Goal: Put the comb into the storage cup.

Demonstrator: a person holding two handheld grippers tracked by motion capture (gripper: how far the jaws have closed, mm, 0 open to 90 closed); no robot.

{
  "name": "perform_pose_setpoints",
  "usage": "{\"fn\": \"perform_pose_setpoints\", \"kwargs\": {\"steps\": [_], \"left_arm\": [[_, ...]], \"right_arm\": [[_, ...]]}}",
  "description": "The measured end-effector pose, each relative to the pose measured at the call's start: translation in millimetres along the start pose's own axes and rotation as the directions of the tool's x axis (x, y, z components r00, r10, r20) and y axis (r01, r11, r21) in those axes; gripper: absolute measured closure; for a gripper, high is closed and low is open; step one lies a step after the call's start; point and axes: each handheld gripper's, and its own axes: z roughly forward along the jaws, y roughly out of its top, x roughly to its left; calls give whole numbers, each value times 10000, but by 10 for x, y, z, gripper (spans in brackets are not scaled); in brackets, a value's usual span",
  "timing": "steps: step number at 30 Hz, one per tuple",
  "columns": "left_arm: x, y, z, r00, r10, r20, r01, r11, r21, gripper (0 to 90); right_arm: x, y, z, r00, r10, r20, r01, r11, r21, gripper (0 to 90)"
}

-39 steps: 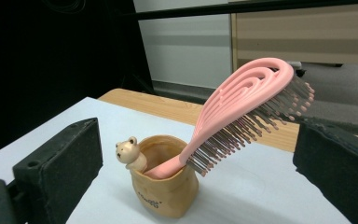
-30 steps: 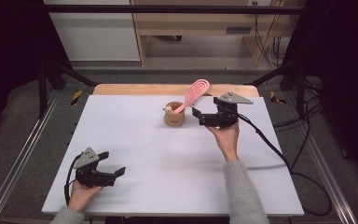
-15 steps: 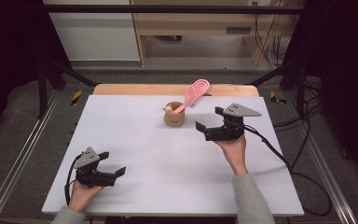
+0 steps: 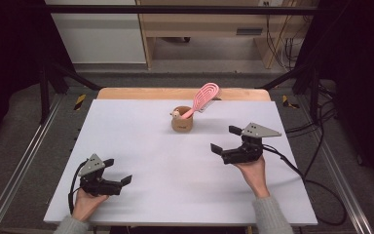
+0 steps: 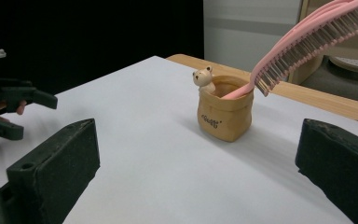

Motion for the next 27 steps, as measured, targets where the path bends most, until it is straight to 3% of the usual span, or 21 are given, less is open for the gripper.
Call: {"fn": "perform_pose_setpoints", "kwargs": {"steps": [13, 27], "left_arm": [[-17, 2, 12, 10000, 72, -28, -72, 9999, 105, 0], [-22, -15, 35, 9999, 127, -67, -126, 9998, 175, 0]], "right_arm": [[-74, -333, -172, 10000, 26, 8, -27, 9992, 411, 2], [-219, -667, -297, 9991, 389, 163, -399, 9973, 612, 2]]}}
